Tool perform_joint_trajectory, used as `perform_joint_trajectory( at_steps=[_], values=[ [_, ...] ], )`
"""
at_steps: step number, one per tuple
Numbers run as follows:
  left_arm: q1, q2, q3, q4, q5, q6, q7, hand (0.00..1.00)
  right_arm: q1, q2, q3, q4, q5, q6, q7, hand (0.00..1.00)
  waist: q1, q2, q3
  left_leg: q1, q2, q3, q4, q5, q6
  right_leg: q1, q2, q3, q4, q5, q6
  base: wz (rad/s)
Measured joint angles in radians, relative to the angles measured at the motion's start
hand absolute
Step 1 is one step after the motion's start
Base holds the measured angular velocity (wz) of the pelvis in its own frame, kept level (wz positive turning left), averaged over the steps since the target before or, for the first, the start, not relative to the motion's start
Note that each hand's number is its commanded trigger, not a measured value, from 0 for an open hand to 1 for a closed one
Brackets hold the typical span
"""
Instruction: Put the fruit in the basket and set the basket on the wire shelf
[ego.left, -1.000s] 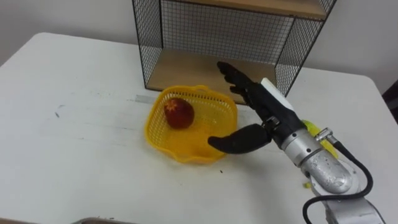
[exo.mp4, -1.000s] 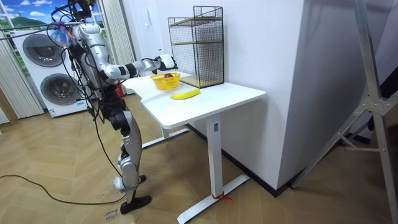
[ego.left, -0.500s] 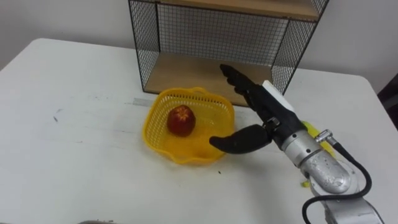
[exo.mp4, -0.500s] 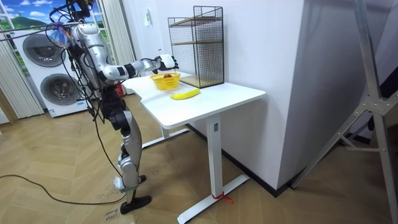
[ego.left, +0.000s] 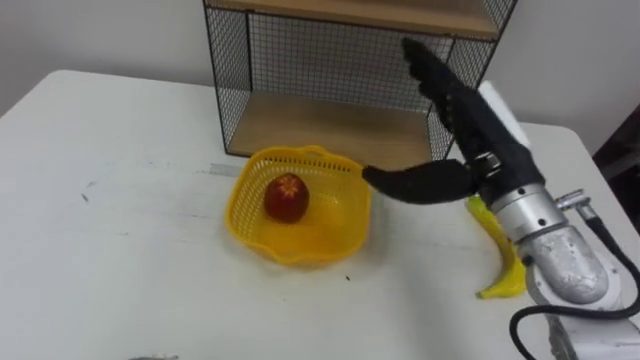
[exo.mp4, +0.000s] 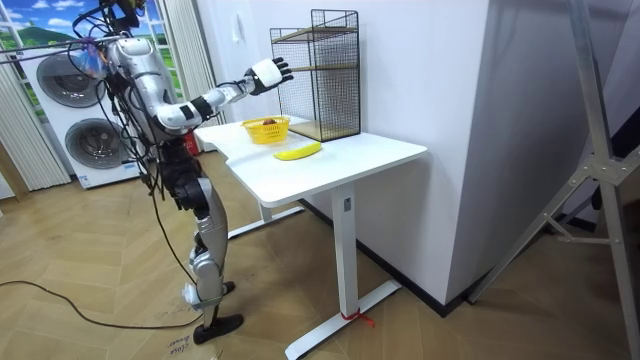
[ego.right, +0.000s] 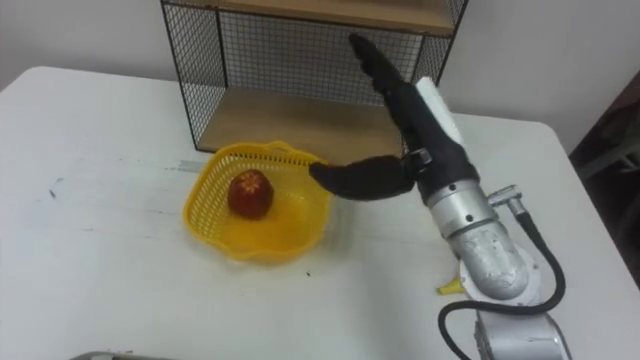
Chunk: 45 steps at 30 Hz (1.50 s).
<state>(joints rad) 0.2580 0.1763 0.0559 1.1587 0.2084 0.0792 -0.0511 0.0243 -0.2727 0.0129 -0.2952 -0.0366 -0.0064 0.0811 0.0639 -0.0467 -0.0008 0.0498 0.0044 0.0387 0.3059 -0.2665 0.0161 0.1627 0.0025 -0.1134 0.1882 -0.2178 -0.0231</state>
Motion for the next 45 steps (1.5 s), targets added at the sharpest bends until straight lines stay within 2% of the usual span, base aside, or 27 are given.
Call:
perform_joint_trajectory(
  at_steps=[8, 14, 20, 23, 30, 35, 38, 45],
  values=[
    [0.003, 0.000, 0.000, 0.001, 0.000, -0.002, 0.000, 0.00, 0.003, -0.002, -0.038, 0.025, -0.013, -0.006, -0.140, 0.00, -0.033, -0.004, 0.0051, 0.016, 0.001, 0.018, -0.016, 0.001, -0.001, -0.003, 0.001, 0.020, -0.001, 0.000, 0.000, -0.07],
    [0.005, 0.000, 0.038, -0.018, 0.002, 0.009, 0.000, 0.00, 0.020, -0.003, -0.080, 0.104, -0.108, -0.006, -0.233, 0.00, -0.042, -0.008, 0.0036, 0.013, 0.001, 0.022, -0.023, 0.001, -0.001, -0.006, -0.001, 0.022, -0.001, 0.000, 0.000, 0.00],
    [0.012, 0.000, 0.038, -0.040, -0.001, 0.028, 0.003, 0.00, 0.012, -0.017, -0.124, 0.253, -0.146, 0.006, -0.327, 0.00, -0.045, -0.011, 0.0011, 0.030, 0.000, 0.017, -0.024, 0.002, 0.000, -0.005, -0.002, 0.021, -0.002, 0.000, 0.000, 0.00],
    [0.013, 0.000, 0.038, -0.040, 0.000, 0.035, 0.004, 0.00, 0.012, -0.017, -0.124, 0.296, -0.146, 0.023, -0.332, 0.00, -0.048, -0.009, 0.0010, 0.030, 0.000, 0.017, -0.024, 0.003, -0.001, -0.005, -0.002, 0.022, -0.002, 0.000, 0.000, 0.00],
    [0.013, 0.000, 0.038, -0.042, 0.000, 0.051, 0.017, 0.00, 0.012, -0.016, -0.124, 0.331, -0.149, 0.032, -0.342, 0.00, -0.055, -0.014, 0.0001, 0.033, -0.001, 0.017, -0.032, 0.011, -0.002, -0.005, -0.002, 0.022, -0.003, 0.000, 0.000, 0.00],
    [0.014, 0.000, 0.039, -0.060, 0.000, 0.076, 0.022, 0.00, 0.012, -0.016, -0.124, 0.375, -0.161, 0.054, -0.362, 0.00, -0.055, -0.018, -0.0003, 0.033, -0.002, 0.018, -0.031, 0.011, -0.002, -0.005, -0.002, 0.026, -0.005, 0.000, 0.001, 0.00],
    [0.021, 0.000, 0.039, -0.072, 0.000, 0.076, 0.022, 0.00, 0.013, -0.013, -0.122, 0.406, -0.161, 0.074, -0.361, 0.00, -0.050, -0.019, 0.0001, 0.034, -0.001, 0.022, -0.031, 0.011, -0.002, -0.006, -0.002, 0.029, -0.005, 0.000, 0.001, -0.02],
    [0.027, -0.002, 0.042, -0.091, 0.000, 0.074, 0.022, 0.00, 0.014, -0.013, -0.121, 0.407, -0.163, 0.074, -0.331, 0.00, -0.038, -0.017, 0.0001, 0.043, 0.001, 0.029, -0.038, 0.011, -0.002, -0.004, -0.001, 0.033, -0.004, 0.000, 0.001, -0.02]
  ],
)
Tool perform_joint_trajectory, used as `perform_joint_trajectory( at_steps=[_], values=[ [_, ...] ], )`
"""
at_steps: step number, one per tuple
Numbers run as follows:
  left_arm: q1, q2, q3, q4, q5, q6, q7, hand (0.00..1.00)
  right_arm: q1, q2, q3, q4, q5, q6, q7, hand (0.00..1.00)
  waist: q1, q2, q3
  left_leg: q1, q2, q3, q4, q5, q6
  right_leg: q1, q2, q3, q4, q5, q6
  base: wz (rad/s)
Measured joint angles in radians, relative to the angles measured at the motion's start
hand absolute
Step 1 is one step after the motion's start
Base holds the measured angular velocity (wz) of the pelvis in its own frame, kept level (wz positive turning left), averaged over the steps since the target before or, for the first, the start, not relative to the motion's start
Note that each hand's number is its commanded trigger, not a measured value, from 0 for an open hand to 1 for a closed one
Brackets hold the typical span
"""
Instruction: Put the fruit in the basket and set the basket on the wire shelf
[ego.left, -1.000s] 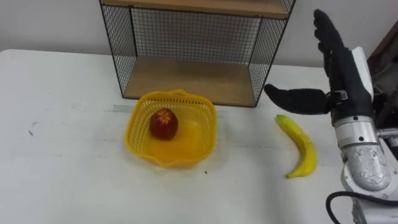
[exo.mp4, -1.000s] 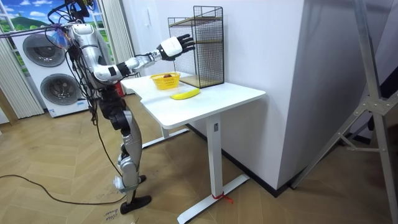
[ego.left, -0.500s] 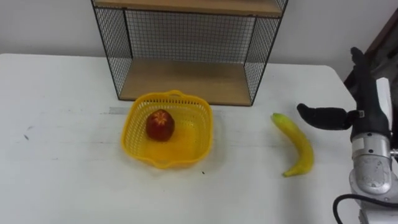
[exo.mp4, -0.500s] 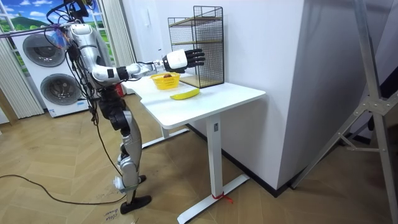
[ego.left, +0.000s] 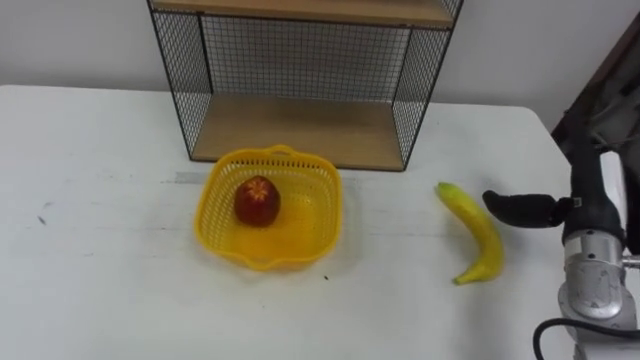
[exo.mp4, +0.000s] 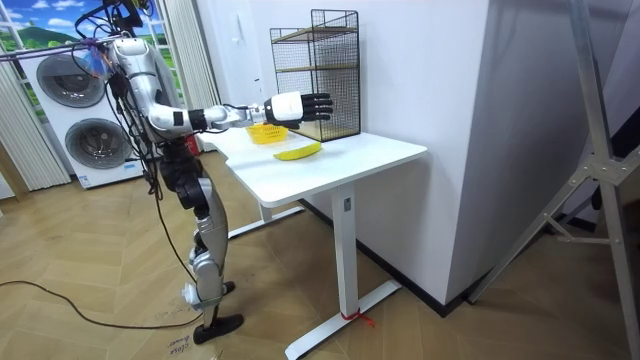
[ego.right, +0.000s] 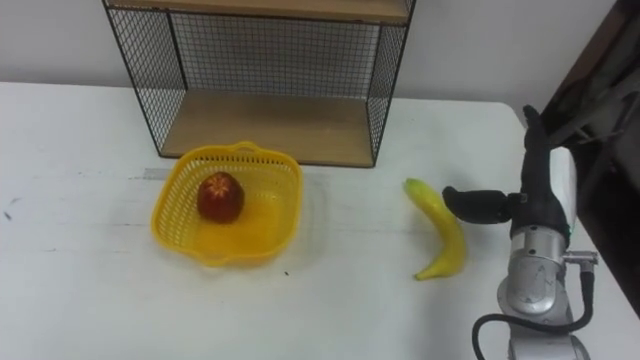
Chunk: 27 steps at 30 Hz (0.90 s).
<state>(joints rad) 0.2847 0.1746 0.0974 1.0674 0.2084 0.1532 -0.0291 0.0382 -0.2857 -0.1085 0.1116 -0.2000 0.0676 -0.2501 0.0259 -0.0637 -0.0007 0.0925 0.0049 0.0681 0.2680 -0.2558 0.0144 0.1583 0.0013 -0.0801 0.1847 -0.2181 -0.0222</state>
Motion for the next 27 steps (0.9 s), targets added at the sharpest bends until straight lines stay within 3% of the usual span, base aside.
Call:
perform_joint_trajectory(
  at_steps=[27],
  values=[
    [0.018, -0.004, 0.017, -0.029, -0.001, 0.001, 0.005, 0.00, 0.032, 0.000, 0.021, 0.029, -0.011, 0.000, 0.162, 0.00, 0.005, 0.010, -0.0012, 0.000, 0.001, 0.003, -0.001, 0.000, 0.000, 0.000, 0.000, -0.001, 0.002, 0.000, -0.001, 0.00]
  ],
)
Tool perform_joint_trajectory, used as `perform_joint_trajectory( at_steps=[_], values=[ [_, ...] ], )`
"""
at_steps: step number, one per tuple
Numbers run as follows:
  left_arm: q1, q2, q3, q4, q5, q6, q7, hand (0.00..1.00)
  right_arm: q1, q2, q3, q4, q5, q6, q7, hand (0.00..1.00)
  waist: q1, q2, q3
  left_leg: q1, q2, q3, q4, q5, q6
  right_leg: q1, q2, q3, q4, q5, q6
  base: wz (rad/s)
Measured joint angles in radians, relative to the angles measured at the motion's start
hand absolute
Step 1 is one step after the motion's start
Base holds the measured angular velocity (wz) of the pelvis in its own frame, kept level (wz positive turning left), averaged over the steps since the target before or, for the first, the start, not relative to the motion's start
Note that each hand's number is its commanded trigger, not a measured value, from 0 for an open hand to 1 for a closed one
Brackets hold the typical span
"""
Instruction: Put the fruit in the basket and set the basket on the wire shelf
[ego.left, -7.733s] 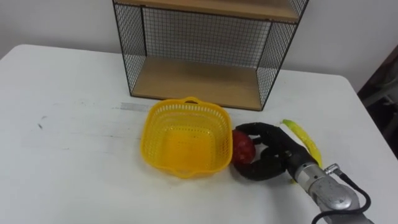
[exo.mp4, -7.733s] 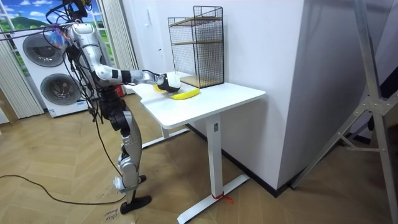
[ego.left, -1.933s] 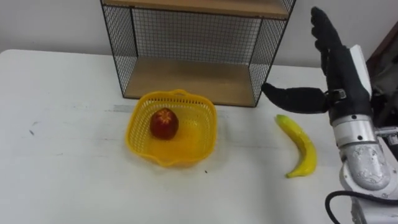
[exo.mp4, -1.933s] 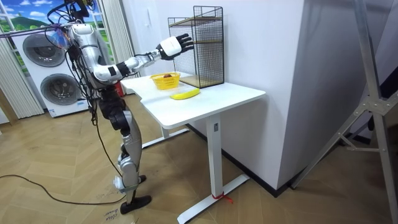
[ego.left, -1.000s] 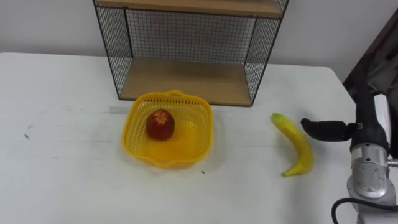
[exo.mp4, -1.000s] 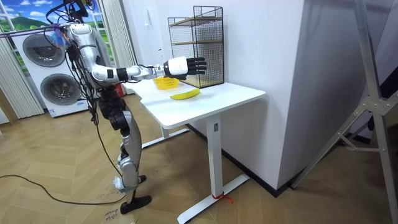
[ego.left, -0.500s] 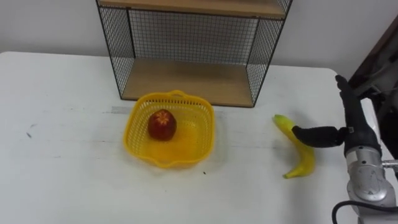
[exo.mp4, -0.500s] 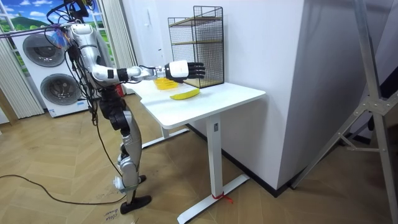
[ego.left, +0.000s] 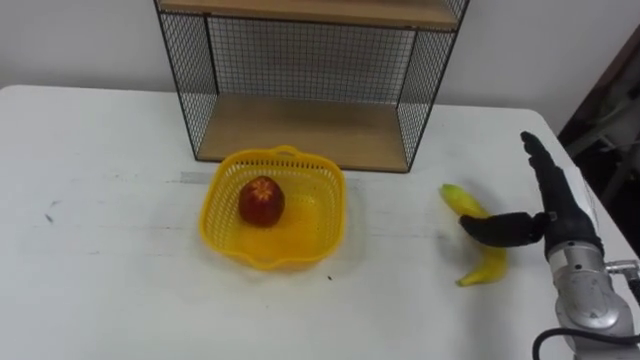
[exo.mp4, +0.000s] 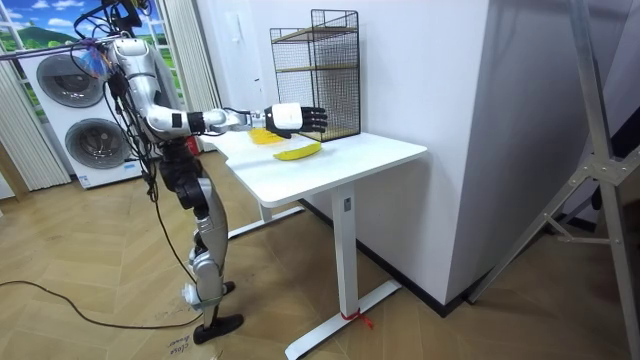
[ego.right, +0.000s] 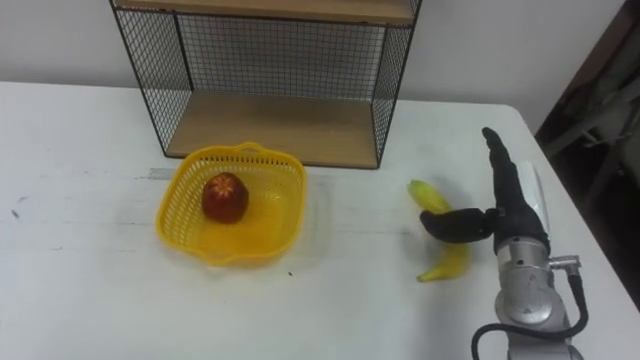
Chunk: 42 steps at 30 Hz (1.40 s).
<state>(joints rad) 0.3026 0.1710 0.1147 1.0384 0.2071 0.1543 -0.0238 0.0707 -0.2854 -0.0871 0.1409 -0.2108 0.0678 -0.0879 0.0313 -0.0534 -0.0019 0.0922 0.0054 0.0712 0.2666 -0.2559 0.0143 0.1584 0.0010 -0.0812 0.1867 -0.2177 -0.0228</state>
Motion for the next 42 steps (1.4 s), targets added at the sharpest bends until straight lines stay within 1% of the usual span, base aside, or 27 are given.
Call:
perform_joint_trajectory(
  at_steps=[2, 4, 8, 11, 15, 17, 18, 21, 25, 27, 29, 32, 34, 36, 37, 38, 39, 42],
  values=[
    [0.001, 0.000, 0.000, 0.000, 0.000, 0.005, 0.000, 0.00, 0.000, 0.000, 0.012, 0.011, 0.000, 0.026, 0.016, 0.00, 0.000, -0.001, -0.0004, -0.002, 0.000, -0.002, -0.003, 0.000, 0.000, 0.000, 0.000, 0.000, 0.000, 0.000, 0.000, 0.00],
    [0.001, 0.000, 0.000, 0.000, 0.000, 0.016, -0.001, 0.00, 0.002, 0.000, 0.024, 0.013, 0.000, 0.039, 0.026, 0.00, -0.003, -0.001, -0.0013, -0.003, 0.000, -0.003, -0.008, 0.000, 0.000, 0.001, 0.000, 0.001, 0.000, 0.000, 0.000, 0.00],
    [0.000, 0.000, 0.000, 0.002, 0.001, 0.026, -0.001, 0.00, 0.007, 0.000, 0.026, 0.023, 0.000, 0.057, 0.060, 0.00, -0.001, -0.007, -0.0038, -0.004, -0.001, -0.002, -0.007, 0.000, 0.000, 0.001, -0.001, 0.001, 0.000, 0.000, 0.000, 0.00],
    [0.000, 0.000, 0.001, 0.003, 0.001, 0.035, 0.000, 0.00, 0.008, 0.001, 0.028, 0.062, -0.002, 0.067, 0.075, 0.00, 0.003, -0.010, -0.0039, -0.003, -0.001, -0.005, -0.005, 0.000, 0.000, 0.007, -0.001, -0.001, 0.000, 0.000, 0.000, 0.00],
    [0.002, 0.000, 0.001, 0.004, 0.000, 0.039, 0.000, 0.00, 0.008, 0.001, 0.029, 0.096, -0.002, 0.068, 0.087, 0.00, 0.003, -0.012, -0.0033, -0.008, -0.001, -0.006, 0.002, 0.000, 0.000, 0.001, -0.001, -0.002, 0.000, 0.000, 0.000, 0.00],
    [0.001, 0.000, 0.000, 0.004, 0.000, 0.043, 0.000, 0.00, 0.008, 0.001, 0.028, 0.120, 0.000, 0.066, 0.088, 0.00, 0.002, -0.011, -0.0014, -0.010, -0.001, -0.007, 0.002, 0.000, 0.000, 0.000, -0.001, -0.003, 0.000, 0.000, 0.000, 0.00],
    [0.001, 0.000, 0.001, 0.004, 0.000, 0.043, 0.000, 0.00, 0.008, 0.000, 0.027, 0.124, 0.002, 0.065, 0.089, 0.00, 0.002, -0.013, -0.0026, -0.010, -0.001, -0.007, 0.003, 0.000, 0.000, 0.001, -0.001, -0.003, 0.000, 0.000, 0.000, 0.00],
    [-0.002, 0.000, 0.001, -0.001, 0.000, 0.044, 0.000, 0.00, 0.008, 0.001, 0.027, 0.134, 0.002, 0.065, 0.092, 0.00, 0.004, -0.018, -0.0024, -0.013, -0.001, -0.009, 0.006, 0.000, 0.000, 0.001, -0.001, -0.003, -0.002, 0.000, 0.000, 0.00],
    [-0.002, 0.003, 0.001, -0.001, 0.001, 0.047, -0.004, 0.00, 0.006, 0.001, 0.027, 0.168, 0.001, 0.051, 0.093, 0.00, 0.005, -0.024, -0.0028, -0.012, -0.002, -0.011, 0.008, 0.000, 0.000, 0.001, -0.002, -0.005, -0.002, 0.000, 0.000, 0.00],
    [-0.001, 0.004, 0.001, -0.001, 0.001, 0.050, -0.006, 0.00, 0.006, 0.001, 0.027, 0.170, 0.001, 0.050, 0.094, 0.00, 0.005, -0.025, -0.0029, -0.011, -0.003, -0.015, 0.010, 0.000, 0.000, 0.001, -0.002, -0.008, -0.002, 0.000, 0.000, 0.04],
    [-0.001, 0.004, 0.001, -0.001, 0.001, 0.054, -0.006, 0.00, -0.005, 0.001, 0.025, 0.198, 0.002, 0.036, 0.096, 0.00, 0.003, -0.025, -0.0028, -0.011, -0.002, -0.017, 0.018, 0.000, 0.000, 0.005, -0.001, -0.009, -0.001, 0.000, 0.000, 0.00],
    [-0.002, 0.004, 0.002, -0.007, 0.001, 0.059, -0.007, 0.00, -0.012, 0.001, 0.024, 0.211, 0.001, 0.033, 0.106, 0.00, 0.002, -0.027, -0.0020, -0.014, -0.002, -0.019, 0.025, 0.000, 0.000, 0.006, -0.002, -0.010, -0.005, 0.000, 0.000, 0.00],
    [-0.003, 0.005, 0.003, -0.010, 0.001, 0.064, -0.008, 0.00, -0.021, 0.001, 0.023, 0.230, 0.000, 0.032, 0.115, 0.00, 0.002, -0.030, -0.0040, -0.013, -0.002, -0.019, 0.025, -0.001, 0.001, 0.007, -0.001, -0.008, -0.006, -0.001, 0.000, 0.00],
    [-0.003, 0.005, 0.006, -0.010, 0.001, 0.068, -0.009, 0.00, -0.030, 0.001, 0.023, 0.247, -0.003, 0.033, 0.123, 0.00, 0.002, -0.032, -0.0035, -0.010, -0.003, -0.022, 0.025, -0.001, 0.001, 0.016, -0.001, -0.009, -0.009, -0.001, 0.000, 0.03],
    [-0.003, 0.005, 0.006, -0.010, 0.001, 0.069, -0.009, 0.00, -0.031, 0.001, 0.021, 0.254, -0.011, 0.033, 0.125, 0.46, 0.003, -0.032, -0.0051, -0.010, -0.003, -0.024, 0.025, -0.002, 0.002, 0.021, 0.000, -0.009, -0.013, 0.000, 0.000, 0.07],
    [-0.003, 0.005, 0.007, -0.010, 0.001, 0.070, -0.009, 0.00, -0.033, 0.001, 0.020, 0.256, -0.020, 0.033, 0.126, 0.83, 0.002, -0.032, -0.0050, -0.010, -0.003, -0.026, 0.026, -0.002, 0.002, 0.021, 0.000, -0.009, -0.014, 0.000, 0.001, 0.05],
    [-0.003, 0.005, 0.008, -0.010, 0.001, 0.072, -0.009, 0.00, -0.034, 0.001, 0.019, 0.257, -0.025, 0.033, 0.128, 1.00, 0.002, -0.032, -0.0052, -0.010, -0.003, -0.027, 0.026, -0.002, 0.002, 0.021, 0.001, -0.009, -0.014, 0.000, 0.001, 0.00],
    [-0.004, 0.005, 0.012, -0.010, 0.001, 0.082, -0.009, 0.00, -0.037, 0.001, 0.016, 0.262, -0.036, 0.032, 0.126, 1.00, 0.002, -0.030, -0.0059, -0.010, -0.003, -0.029, 0.028, -0.002, 0.002, 0.024, 0.001, -0.010, -0.014, 0.001, 0.001, 0.00]
  ],
)
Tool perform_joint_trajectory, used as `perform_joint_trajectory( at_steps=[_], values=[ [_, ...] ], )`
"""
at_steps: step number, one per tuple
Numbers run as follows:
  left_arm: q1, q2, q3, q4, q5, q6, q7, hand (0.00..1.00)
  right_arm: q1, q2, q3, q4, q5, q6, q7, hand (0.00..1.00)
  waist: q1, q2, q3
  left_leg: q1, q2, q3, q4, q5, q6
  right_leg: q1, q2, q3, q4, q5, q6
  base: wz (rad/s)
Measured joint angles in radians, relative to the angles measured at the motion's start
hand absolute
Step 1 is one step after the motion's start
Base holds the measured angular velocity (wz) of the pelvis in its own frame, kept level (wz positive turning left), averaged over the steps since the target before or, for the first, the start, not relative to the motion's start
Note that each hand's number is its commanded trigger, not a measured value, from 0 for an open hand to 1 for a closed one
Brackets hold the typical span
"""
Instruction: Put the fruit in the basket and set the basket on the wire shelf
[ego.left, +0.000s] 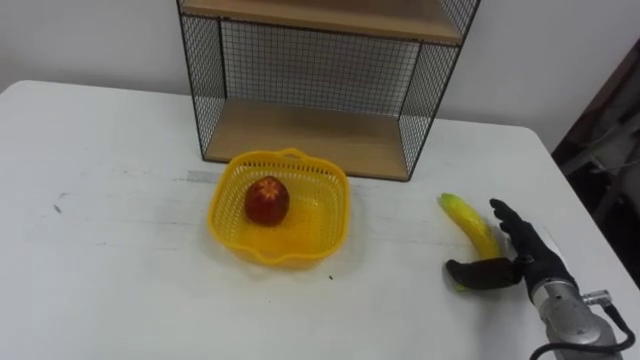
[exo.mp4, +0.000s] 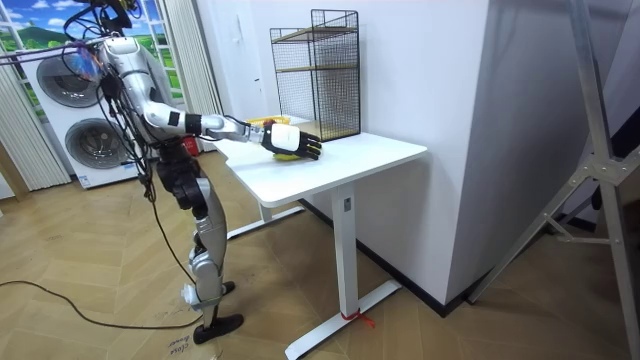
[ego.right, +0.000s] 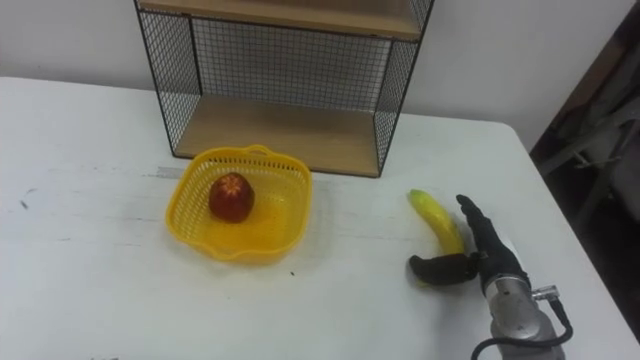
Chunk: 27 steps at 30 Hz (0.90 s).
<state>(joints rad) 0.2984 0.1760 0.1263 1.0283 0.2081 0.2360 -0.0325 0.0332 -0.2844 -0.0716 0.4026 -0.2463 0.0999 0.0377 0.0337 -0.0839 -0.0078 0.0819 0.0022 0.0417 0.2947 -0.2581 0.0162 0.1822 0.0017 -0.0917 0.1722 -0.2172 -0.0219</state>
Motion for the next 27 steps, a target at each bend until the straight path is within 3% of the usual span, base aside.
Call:
perform_joint_trajectory(
  at_steps=[11, 27],
  values=[
    [-0.001, 0.000, 0.000, 0.000, 0.000, 0.005, 0.007, 0.00, -0.090, -0.029, -0.041, 0.095, -0.255, 0.011, -0.040, 1.00, 0.001, 0.012, -0.0036, 0.002, -0.003, -0.013, -0.001, 0.000, -0.001, 0.008, -0.001, -0.018, -0.006, 0.000, 0.000, 0.04],
    [-0.004, 0.000, -0.002, 0.000, -0.001, 0.005, 0.001, 0.00, -0.082, 0.009, -0.068, 0.064, -0.271, 0.033, -0.035, 1.00, -0.004, 0.010, -0.0038, 0.000, -0.001, -0.002, -0.003, -0.005, -0.002, 0.006, -0.001, -0.017, -0.004, 0.000, 0.000, -0.02]
  ],
)
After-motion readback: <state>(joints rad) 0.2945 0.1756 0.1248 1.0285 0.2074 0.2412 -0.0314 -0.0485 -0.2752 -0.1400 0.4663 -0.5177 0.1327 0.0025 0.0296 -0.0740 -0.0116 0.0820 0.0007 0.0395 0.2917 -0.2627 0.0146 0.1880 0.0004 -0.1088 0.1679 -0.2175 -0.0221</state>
